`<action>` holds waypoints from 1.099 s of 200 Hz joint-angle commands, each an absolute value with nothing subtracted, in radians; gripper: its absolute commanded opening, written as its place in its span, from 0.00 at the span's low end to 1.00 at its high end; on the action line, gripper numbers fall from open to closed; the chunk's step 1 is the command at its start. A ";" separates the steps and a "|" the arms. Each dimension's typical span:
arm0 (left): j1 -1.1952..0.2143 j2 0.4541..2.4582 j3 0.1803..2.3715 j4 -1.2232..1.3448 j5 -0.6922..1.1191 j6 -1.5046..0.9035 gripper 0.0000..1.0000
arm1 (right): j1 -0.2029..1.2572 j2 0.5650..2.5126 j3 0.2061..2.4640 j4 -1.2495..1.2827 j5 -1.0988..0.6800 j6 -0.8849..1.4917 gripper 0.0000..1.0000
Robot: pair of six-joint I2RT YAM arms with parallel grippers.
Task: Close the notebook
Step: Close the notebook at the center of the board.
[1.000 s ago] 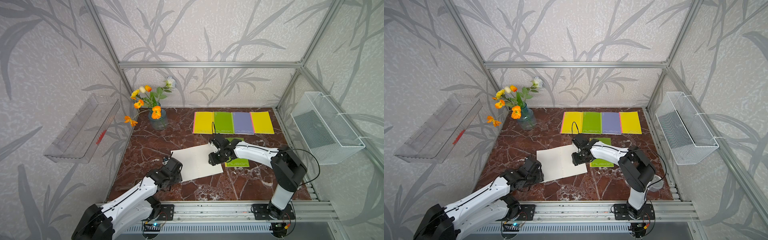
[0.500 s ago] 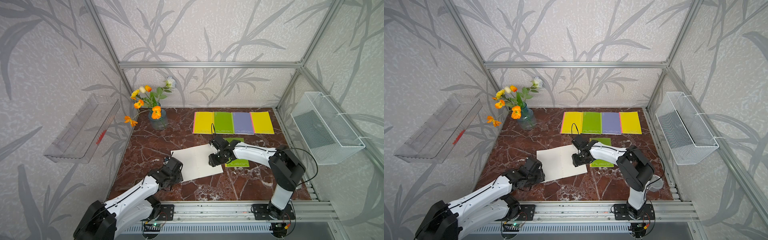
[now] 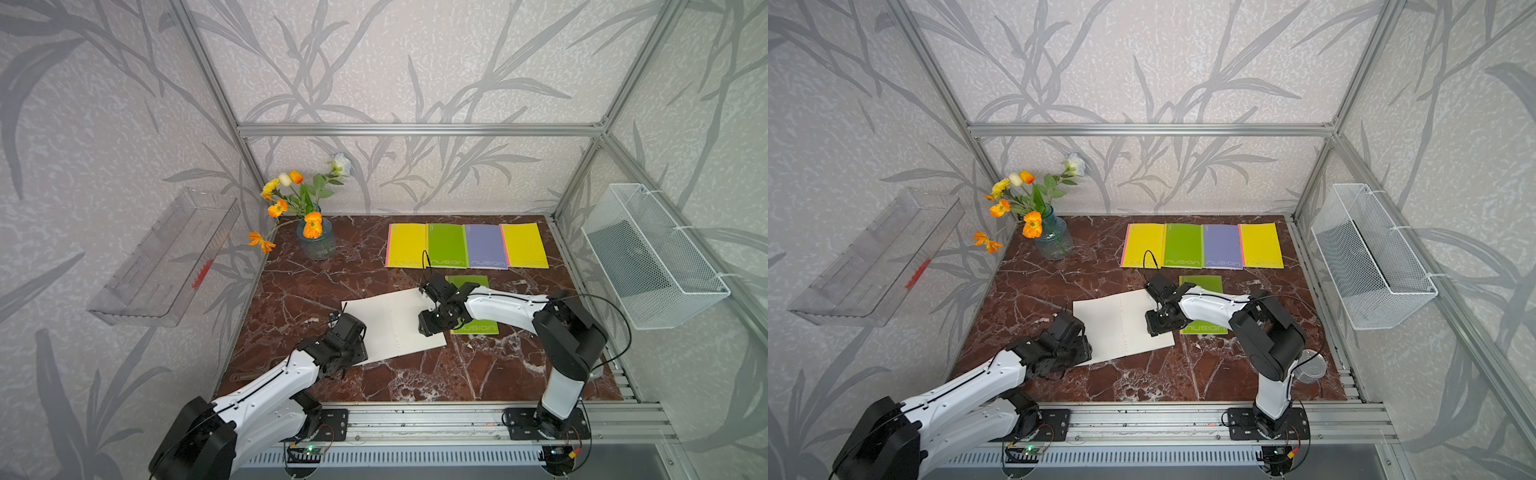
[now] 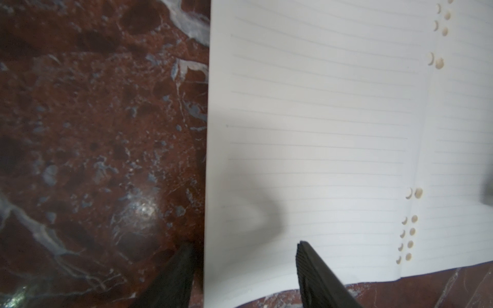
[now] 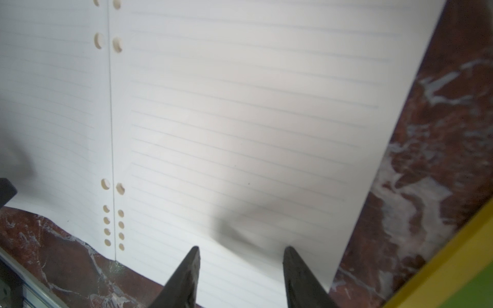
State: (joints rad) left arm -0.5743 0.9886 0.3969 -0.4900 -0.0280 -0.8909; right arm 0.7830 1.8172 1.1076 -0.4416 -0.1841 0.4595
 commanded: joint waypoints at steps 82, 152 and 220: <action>-0.566 0.923 0.402 -0.500 0.013 -0.876 0.61 | 0.810 1.845 1.075 -0.411 -0.184 0.485 0.51; -0.566 0.893 0.508 -0.552 0.037 -0.837 0.60 | 0.812 1.850 1.074 -0.408 -0.186 0.486 0.50; -0.566 0.909 0.595 -0.581 0.035 -0.802 0.59 | 0.813 1.860 1.081 -0.407 -0.192 0.483 0.51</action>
State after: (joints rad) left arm -0.5674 0.9031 0.5461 -0.5629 0.0242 -0.8337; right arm 0.7998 1.8183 1.0962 -0.3988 -0.1810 0.4793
